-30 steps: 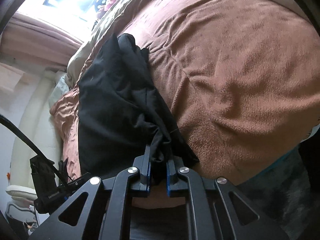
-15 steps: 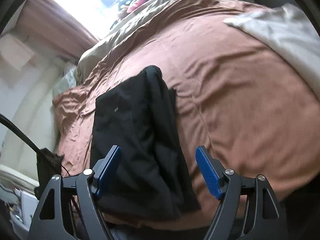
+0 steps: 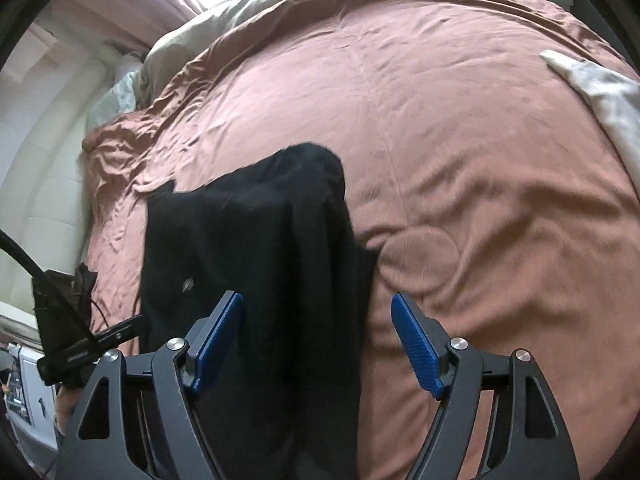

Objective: Fold large clothes

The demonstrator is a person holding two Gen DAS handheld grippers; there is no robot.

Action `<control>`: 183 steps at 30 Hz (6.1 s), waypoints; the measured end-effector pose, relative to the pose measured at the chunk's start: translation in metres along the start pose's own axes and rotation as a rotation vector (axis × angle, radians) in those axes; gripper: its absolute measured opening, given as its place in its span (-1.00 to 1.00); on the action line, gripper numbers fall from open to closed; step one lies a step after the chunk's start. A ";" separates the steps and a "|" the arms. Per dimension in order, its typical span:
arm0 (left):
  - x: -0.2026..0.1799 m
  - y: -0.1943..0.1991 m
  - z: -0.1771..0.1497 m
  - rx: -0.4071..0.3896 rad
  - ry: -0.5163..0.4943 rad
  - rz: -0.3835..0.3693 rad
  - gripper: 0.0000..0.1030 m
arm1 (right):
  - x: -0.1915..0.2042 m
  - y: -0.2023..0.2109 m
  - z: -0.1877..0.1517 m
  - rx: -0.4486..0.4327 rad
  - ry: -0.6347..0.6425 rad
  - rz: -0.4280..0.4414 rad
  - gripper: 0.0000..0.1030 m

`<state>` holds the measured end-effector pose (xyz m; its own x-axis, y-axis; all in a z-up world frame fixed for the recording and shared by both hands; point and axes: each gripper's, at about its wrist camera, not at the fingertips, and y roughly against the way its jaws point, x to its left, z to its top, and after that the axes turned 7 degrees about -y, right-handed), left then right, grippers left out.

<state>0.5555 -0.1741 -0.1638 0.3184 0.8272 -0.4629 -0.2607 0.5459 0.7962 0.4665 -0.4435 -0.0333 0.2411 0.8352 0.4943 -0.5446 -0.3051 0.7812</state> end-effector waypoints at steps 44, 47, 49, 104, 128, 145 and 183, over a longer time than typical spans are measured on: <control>0.011 -0.024 0.020 0.009 0.003 -0.032 0.31 | -0.065 -0.082 0.018 0.143 -0.298 0.423 0.46; 0.012 -0.025 0.022 0.008 0.014 -0.042 0.31 | -0.061 -0.086 0.018 0.145 -0.285 0.419 0.45; 0.011 -0.025 0.023 0.005 0.017 -0.042 0.27 | -0.061 -0.087 0.016 0.144 -0.268 0.402 0.19; 0.135 0.451 -0.126 -0.729 0.135 0.143 -0.62 | 0.345 0.039 -0.127 -0.032 0.413 0.652 -0.80; 0.287 0.620 -0.180 -0.733 0.212 0.554 -0.63 | 0.568 -0.123 -0.176 0.160 0.489 0.818 -0.80; 0.413 0.634 -0.130 -0.583 0.379 0.772 -0.65 | 0.710 -0.260 -0.196 0.339 0.511 0.805 -0.80; 0.481 0.442 -0.200 -0.460 0.526 0.703 0.00 | 0.719 -0.479 -0.166 0.344 0.325 0.440 0.32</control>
<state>0.4113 0.4912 -0.1123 -0.4604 0.8756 -0.1461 -0.5992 -0.1851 0.7789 0.7670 0.3793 -0.1155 -0.2313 0.6782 0.6976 -0.2352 -0.7347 0.6363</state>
